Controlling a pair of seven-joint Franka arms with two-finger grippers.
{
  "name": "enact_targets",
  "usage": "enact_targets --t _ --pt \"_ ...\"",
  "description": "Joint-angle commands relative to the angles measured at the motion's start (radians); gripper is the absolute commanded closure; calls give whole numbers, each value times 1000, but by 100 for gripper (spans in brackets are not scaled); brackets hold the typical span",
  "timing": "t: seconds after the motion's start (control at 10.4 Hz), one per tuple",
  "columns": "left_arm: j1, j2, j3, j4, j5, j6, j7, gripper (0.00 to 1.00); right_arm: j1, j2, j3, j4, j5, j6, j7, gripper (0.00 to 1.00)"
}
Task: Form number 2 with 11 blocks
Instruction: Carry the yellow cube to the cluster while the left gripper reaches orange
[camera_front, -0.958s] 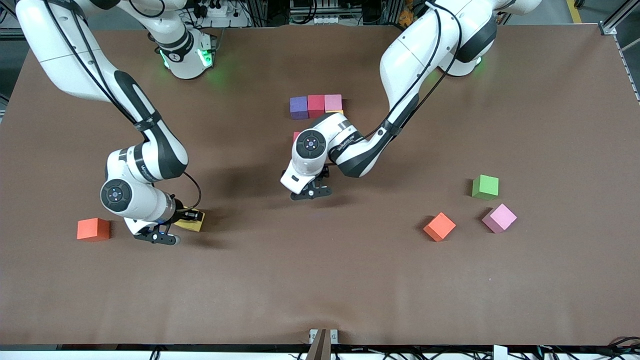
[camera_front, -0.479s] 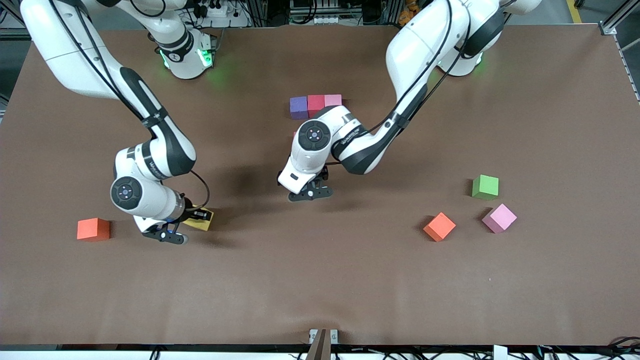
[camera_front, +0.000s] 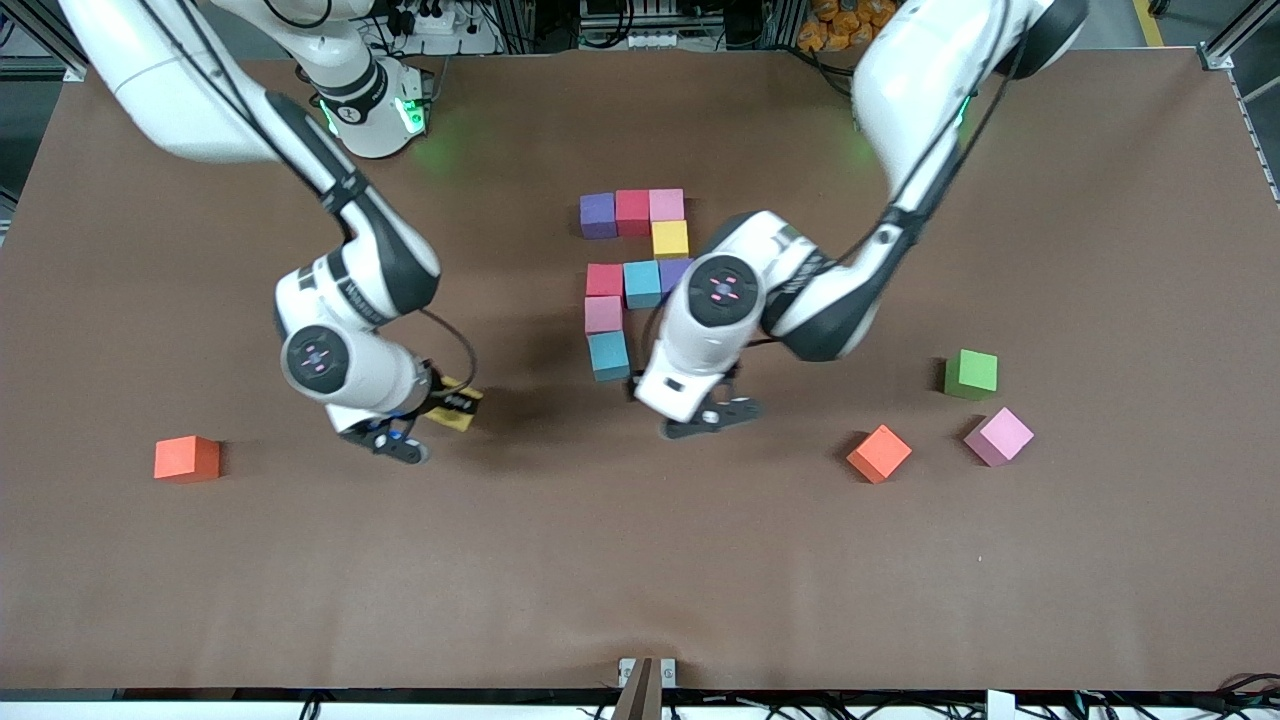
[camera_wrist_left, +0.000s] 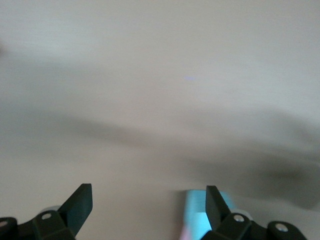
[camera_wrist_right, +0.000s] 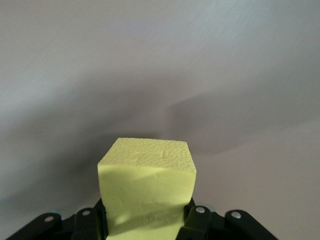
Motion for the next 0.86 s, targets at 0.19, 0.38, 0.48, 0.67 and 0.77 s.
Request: enact_targets --t 0.19,0.38,0.48,0.67,0.77 --pt "176 -34 2 -101 125 -47 237 0 60 -7 146 74 -2 -60 389 100" --pt "259 -27 2 -106 135 -15 369 0 220 -9 92 96 -8 -57 499 100" --pt "289 -32 0 -107 135 -15 464 0 379 7 -46 169 -2 -58 588 100" --pt "327 -28 0 -107 135 -9 669 0 529 57 -140 223 3 -47 700 100" --pt "349 -23 0 -118 135 23 758 0 540 71 -142 232 7 -41 745 100"
